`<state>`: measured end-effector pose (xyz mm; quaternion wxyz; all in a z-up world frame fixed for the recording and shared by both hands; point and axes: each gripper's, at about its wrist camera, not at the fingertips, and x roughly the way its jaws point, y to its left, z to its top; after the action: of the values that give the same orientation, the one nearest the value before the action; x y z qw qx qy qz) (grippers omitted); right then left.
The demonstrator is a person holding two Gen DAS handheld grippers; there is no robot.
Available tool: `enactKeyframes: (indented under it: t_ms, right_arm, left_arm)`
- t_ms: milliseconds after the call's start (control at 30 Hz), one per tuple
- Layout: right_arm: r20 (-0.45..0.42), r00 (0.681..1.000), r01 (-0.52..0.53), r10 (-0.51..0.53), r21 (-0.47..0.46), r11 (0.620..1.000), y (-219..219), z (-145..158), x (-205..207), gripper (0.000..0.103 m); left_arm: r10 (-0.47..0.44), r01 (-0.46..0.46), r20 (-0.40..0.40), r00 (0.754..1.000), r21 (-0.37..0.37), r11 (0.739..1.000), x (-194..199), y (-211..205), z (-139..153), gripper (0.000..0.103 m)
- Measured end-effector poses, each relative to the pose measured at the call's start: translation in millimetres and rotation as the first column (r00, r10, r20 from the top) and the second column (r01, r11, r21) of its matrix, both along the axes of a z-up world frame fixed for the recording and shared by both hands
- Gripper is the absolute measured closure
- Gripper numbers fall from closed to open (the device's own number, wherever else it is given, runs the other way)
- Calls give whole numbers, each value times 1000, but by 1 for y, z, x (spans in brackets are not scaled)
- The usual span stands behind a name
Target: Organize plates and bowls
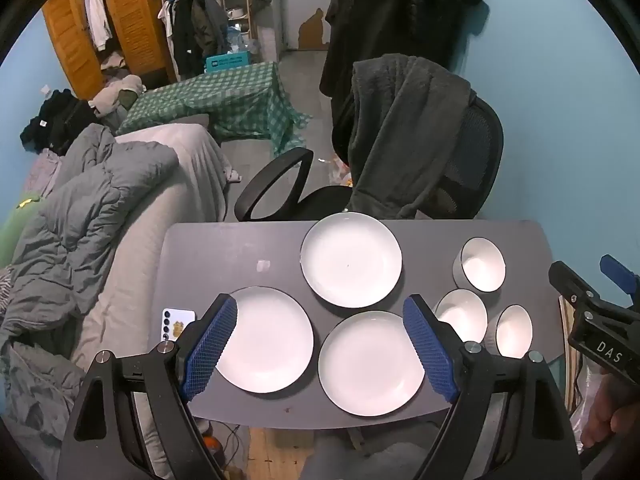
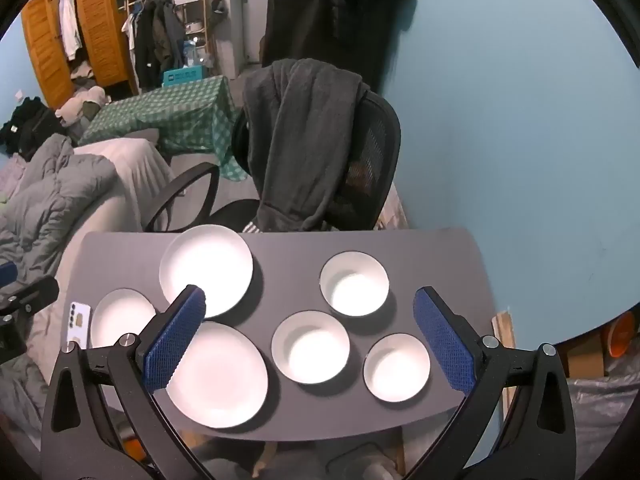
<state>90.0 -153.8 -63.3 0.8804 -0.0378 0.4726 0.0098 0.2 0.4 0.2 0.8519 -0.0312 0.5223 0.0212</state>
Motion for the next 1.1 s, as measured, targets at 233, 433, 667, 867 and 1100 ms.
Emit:
enactKeyframes:
  t_ms: [233, 433, 667, 867, 1100]
  right_arm:
    - [-3, 1000, -1, 1, 3, 1000, 0, -1, -1, 1]
    - [-10, 1000, -3, 3, -2, 1000, 5, -3, -1, 1]
    - [-13, 1000, -6, 6, -9, 1000, 4, -7, -2, 1]
    - [-17, 1000, -18, 18, -12, 1000, 5, -7, -2, 1]
    - [-19, 1000, -22, 22, -15, 1000, 11, -8, -3, 1]
  left_arm:
    - [11, -11, 2, 1000, 12, 1000, -3, -2, -3, 17]
    - [10, -10, 18, 1000, 6, 1000, -3, -3, 0, 17]
    - [13, -13, 17, 1000, 20, 1000, -4, -1, 1, 17]
    - [19, -19, 13, 1000, 20, 1000, -5, 2, -2, 17]
    - [25, -25, 7, 1000, 14, 1000, -6, 4, -4, 17]
